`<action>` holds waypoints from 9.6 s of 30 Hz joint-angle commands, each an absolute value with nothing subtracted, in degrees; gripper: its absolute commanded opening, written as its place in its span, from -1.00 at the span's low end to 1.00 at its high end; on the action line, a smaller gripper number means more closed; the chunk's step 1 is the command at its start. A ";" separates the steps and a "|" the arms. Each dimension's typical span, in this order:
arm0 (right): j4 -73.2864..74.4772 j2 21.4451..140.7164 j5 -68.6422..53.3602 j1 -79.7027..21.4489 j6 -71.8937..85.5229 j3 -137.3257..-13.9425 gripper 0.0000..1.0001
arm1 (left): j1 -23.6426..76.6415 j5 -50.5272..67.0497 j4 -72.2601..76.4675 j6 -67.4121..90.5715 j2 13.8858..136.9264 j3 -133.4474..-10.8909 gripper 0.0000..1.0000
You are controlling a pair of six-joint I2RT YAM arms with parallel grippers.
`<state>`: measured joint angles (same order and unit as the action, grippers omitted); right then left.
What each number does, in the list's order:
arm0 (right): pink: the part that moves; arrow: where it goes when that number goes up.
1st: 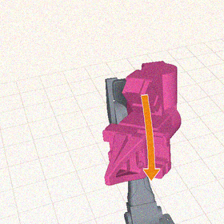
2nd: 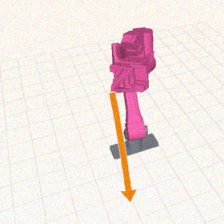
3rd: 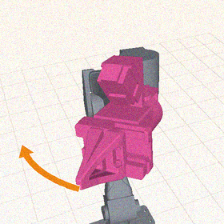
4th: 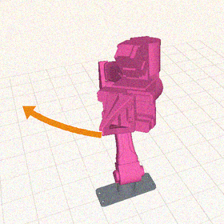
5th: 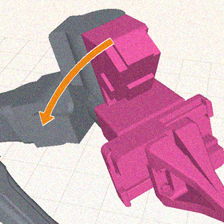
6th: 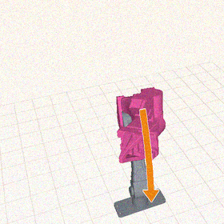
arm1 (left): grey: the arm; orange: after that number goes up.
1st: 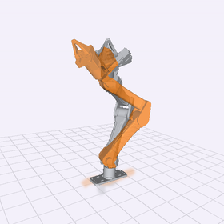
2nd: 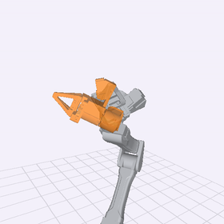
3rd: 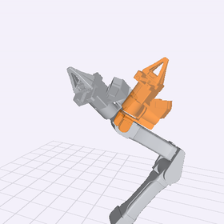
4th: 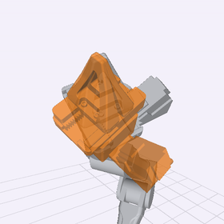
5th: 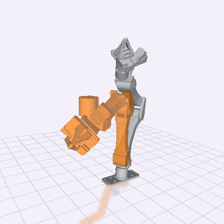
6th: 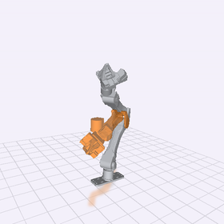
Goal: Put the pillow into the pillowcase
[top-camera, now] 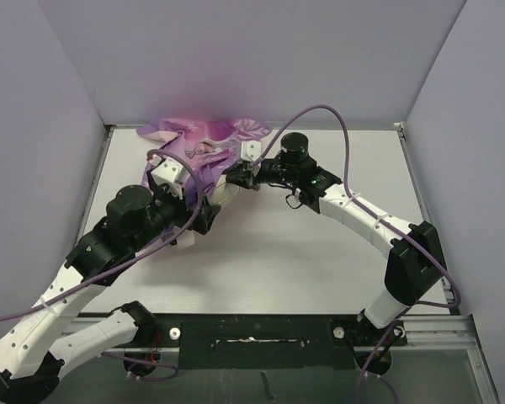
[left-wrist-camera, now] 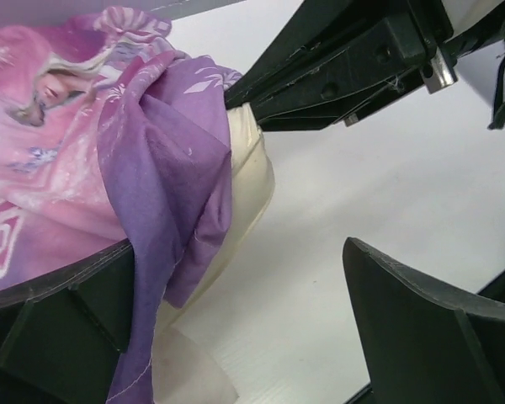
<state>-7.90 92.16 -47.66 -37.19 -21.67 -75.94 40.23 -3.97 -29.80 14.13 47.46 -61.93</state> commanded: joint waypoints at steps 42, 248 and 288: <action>-3.79 76.02 -59.57 -15.97 -20.86 -67.97 0.96 | 30.76 20.94 -12.18 5.46 64.20 -81.81 -1.00; 53.74 109.46 -70.02 -23.86 -24.28 -101.74 -0.22 | 21.31 26.57 34.48 62.77 82.07 -30.00 -0.01; 28.69 97.69 1.66 -26.85 -21.28 -77.38 -0.93 | 4.63 17.62 -19.28 28.74 80.34 -52.81 -1.00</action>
